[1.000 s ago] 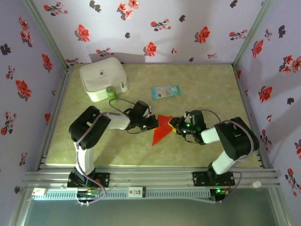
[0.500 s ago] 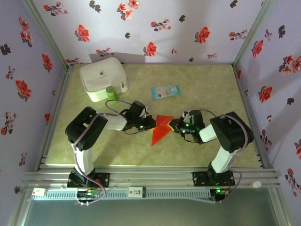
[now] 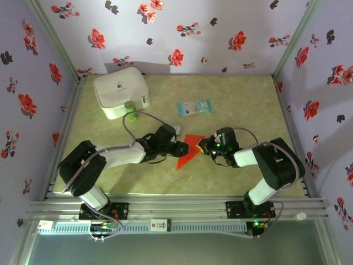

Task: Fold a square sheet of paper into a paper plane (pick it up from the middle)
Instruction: Fold the wing for the fifth time at the center of the table.

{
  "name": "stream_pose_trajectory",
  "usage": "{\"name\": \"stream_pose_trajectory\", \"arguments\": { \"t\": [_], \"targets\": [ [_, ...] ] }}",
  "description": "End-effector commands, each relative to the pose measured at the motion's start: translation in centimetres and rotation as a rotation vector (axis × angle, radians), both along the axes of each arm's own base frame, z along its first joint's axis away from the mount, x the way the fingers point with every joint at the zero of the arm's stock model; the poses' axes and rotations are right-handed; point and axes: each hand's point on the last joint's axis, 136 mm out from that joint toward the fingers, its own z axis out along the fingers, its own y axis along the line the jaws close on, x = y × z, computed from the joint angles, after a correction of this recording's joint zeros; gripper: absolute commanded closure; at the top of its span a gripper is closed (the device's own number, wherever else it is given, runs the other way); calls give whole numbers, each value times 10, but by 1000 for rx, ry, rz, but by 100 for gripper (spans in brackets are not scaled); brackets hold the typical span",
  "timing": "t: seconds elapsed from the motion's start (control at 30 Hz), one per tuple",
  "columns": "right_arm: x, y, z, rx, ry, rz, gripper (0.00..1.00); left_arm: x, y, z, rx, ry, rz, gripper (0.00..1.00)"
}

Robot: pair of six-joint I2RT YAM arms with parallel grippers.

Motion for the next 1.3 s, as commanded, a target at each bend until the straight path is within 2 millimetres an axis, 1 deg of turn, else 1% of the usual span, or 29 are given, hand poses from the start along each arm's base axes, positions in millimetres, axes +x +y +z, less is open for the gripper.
{"name": "stream_pose_trajectory", "arguments": {
  "t": [0.0,0.1,0.23,0.37,0.5,0.73,0.8,1.0,1.27],
  "targets": [
    [8,3,6,-6,7,-41,98,-11,7,-8,215,-149,-89,53],
    [9,6,9,2,7,-32,99,-23,0,-18,342,-213,-151,49],
    [9,8,11,3,8,-24,99,-23,-1,-27,464,-277,-143,48],
    [9,8,12,3,10,-25,99,-20,0,-29,502,-318,-138,47],
    [9,9,14,10,10,-23,99,-22,4,-38,523,-306,-138,47],
    [9,9,16,16,11,-25,98,-24,-1,-45,532,-305,-154,53],
    [9,9,17,18,9,-24,98,-23,-1,-47,536,-303,-146,56],
    [9,10,18,20,8,-23,98,-23,-1,-50,539,-305,-133,58],
    [9,10,19,22,8,-23,98,-22,3,-52,569,-322,-131,68]
  ]
}}
